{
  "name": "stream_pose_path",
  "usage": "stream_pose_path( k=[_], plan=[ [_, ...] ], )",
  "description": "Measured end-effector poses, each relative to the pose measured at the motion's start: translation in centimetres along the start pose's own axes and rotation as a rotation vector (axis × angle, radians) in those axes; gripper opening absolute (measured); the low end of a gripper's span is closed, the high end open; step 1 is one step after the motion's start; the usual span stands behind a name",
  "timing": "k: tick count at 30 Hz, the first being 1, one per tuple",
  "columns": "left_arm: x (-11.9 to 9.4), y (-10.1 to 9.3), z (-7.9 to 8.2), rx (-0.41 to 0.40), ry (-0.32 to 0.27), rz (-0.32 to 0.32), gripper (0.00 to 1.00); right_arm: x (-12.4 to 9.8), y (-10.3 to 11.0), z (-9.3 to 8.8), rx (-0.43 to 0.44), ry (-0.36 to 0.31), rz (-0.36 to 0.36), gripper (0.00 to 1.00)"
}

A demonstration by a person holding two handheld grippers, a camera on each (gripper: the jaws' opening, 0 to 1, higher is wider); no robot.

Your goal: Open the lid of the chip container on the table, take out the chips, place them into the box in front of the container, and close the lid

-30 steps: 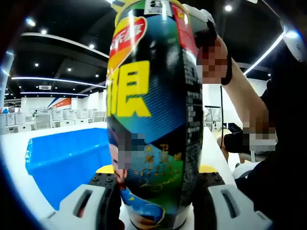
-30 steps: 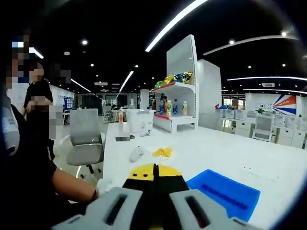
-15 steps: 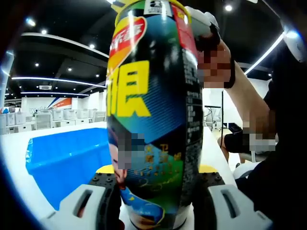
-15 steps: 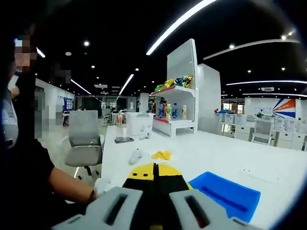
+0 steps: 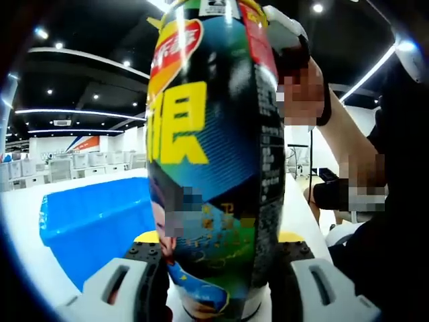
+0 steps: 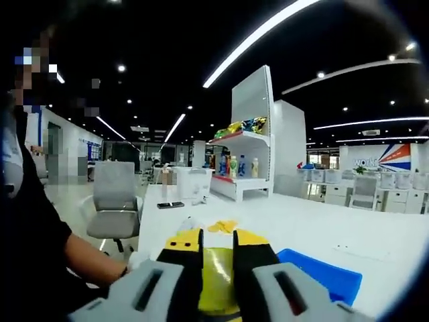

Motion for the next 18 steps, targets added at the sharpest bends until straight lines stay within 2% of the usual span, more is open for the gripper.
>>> stream_pose_path(
  k=[1, 2, 5, 11, 14, 18],
  plan=[
    [-0.3, 0.2, -0.1, -0.015, 0.014, 0.017, 0.58, -0.1, 0.0, 0.2, 0.007, -0.004, 0.010, 0.18],
    [-0.7, 0.2, 0.2, -0.011, 0.001, 0.013, 0.58, -0.1, 0.1, 0.7, 0.036, -0.034, 0.020, 0.20],
    [-1.6, 0.4, 0.9, -0.032, -0.019, 0.021, 0.59, -0.5, -0.4, 1.1, 0.026, -0.044, 0.014, 0.20],
    [-3.7, 1.2, 2.1, -0.023, -0.009, 0.020, 0.61, -1.7, -1.7, 2.2, 0.017, -0.081, -0.006, 0.21],
    [-5.3, 1.7, 3.2, -0.002, -0.009, 0.011, 0.61, -2.6, -2.7, 2.9, 0.031, -0.135, -0.026, 0.22],
    [-7.3, 3.0, 4.3, 0.007, -0.019, 0.029, 0.60, -4.5, -5.1, 3.1, 0.069, -0.198, -0.099, 0.22]
  ],
)
Point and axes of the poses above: the point that each gripper's makers call its tool centre point, and the gripper's own axes: x roughly forward along the fingers, y roughly to its left, z roughly out of its top, the point moved 3 cm from there along -x, roughly backward along the fingers, and after that the axes turned 15 degrees about -y, right-handed, at the moved point
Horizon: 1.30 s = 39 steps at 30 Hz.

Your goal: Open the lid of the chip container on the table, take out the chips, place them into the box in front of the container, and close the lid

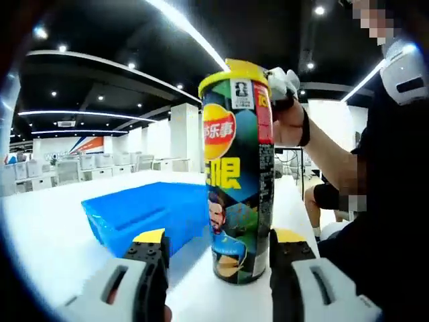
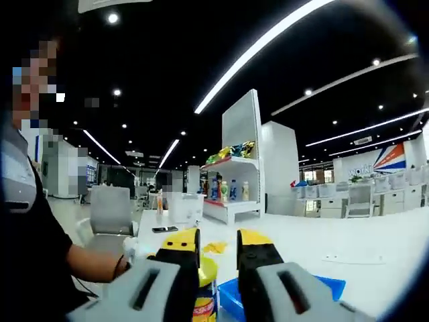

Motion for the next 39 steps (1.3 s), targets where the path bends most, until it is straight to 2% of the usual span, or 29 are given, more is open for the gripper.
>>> stream_pose_path(
  k=[2, 6, 11, 16, 24, 27, 32, 36, 39],
  plan=[
    [-1.0, 1.2, 0.6, -0.001, -0.013, 0.036, 0.59, -0.8, -1.5, 0.2, 0.029, -0.026, -0.042, 0.22],
    [-2.3, 3.3, 1.6, -0.005, -0.038, 0.090, 0.59, -2.3, -3.9, -0.3, 0.000, -0.002, -0.089, 0.22],
    [-3.4, 4.9, 1.9, 0.004, -0.030, 0.124, 0.59, -4.1, -6.1, -1.1, -0.007, 0.014, -0.125, 0.23],
    [-4.0, 6.2, 2.2, -0.006, -0.033, 0.156, 0.59, -6.5, -8.6, -2.5, -0.034, 0.056, -0.188, 0.24],
    [-4.4, 7.7, 2.0, -0.009, -0.022, 0.192, 0.60, -9.3, -10.9, -5.1, -0.016, 0.103, -0.218, 0.29],
    [-4.5, 8.3, 1.8, -0.014, -0.022, 0.199, 0.61, -10.2, -11.1, -6.3, -0.017, 0.134, -0.204, 0.33],
    [-4.7, 9.3, 1.2, -0.033, -0.024, 0.199, 0.64, -11.8, -10.7, -8.5, -0.056, 0.223, -0.130, 0.46],
    [-4.6, 10.0, 0.9, -0.033, -0.037, 0.200, 0.76, -12.7, -10.6, -9.6, -0.070, 0.246, -0.101, 0.62],
    [-4.3, 10.2, 0.4, -0.024, -0.023, 0.190, 0.85, -13.2, -10.4, -10.3, -0.074, 0.261, -0.081, 0.69]
  ],
)
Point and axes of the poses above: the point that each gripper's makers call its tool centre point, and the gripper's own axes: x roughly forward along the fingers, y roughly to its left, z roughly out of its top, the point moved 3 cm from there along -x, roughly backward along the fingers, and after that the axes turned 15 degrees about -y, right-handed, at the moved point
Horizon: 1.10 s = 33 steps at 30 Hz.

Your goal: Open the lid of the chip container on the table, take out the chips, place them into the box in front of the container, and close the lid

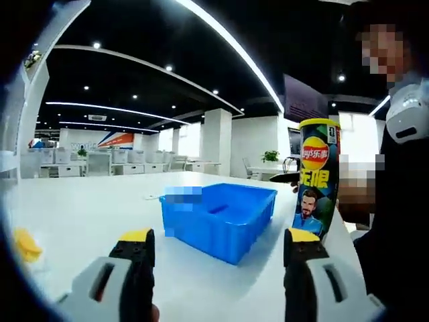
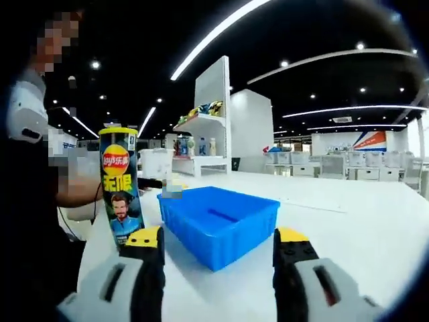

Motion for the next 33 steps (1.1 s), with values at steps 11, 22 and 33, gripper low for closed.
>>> stream_pose_path(
  k=[11, 22, 33],
  plan=[
    [1.3, 0.4, -1.5, 0.044, 0.029, 0.011, 0.95, 0.4, 0.1, -2.2, -0.027, 0.061, 0.019, 0.81],
    [4.0, -0.6, -3.7, 0.050, 0.092, 0.006, 0.89, 3.4, 0.2, -4.0, -0.061, 0.133, 0.037, 0.72],
    [5.4, -0.2, -3.7, 0.021, 0.071, 0.045, 0.82, 5.6, -0.2, -5.0, -0.066, 0.158, 0.024, 0.64]
  ],
)
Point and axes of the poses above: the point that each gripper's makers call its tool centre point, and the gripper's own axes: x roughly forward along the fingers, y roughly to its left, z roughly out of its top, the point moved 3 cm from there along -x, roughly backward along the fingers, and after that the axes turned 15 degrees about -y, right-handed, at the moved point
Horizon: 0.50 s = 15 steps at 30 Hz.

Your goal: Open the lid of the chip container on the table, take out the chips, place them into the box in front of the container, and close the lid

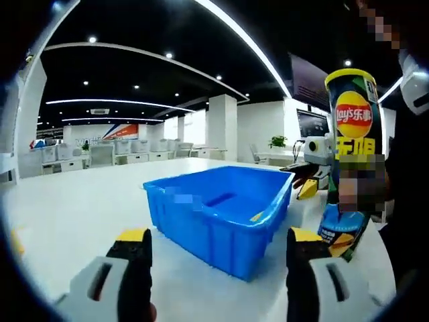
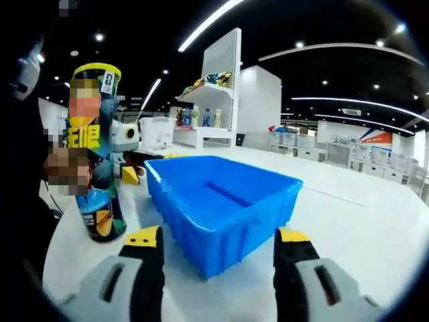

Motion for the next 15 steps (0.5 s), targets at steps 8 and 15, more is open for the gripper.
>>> stream_pose_path(
  k=[8, 15],
  plan=[
    [1.0, -0.5, -0.4, 0.017, 0.012, -0.014, 0.79, 0.4, -0.1, -0.4, -0.009, 0.013, -0.017, 0.60],
    [1.6, -1.0, -1.0, 0.056, 0.025, -0.017, 0.75, 0.4, -0.3, -0.6, -0.015, 0.019, -0.032, 0.52]
  ],
)
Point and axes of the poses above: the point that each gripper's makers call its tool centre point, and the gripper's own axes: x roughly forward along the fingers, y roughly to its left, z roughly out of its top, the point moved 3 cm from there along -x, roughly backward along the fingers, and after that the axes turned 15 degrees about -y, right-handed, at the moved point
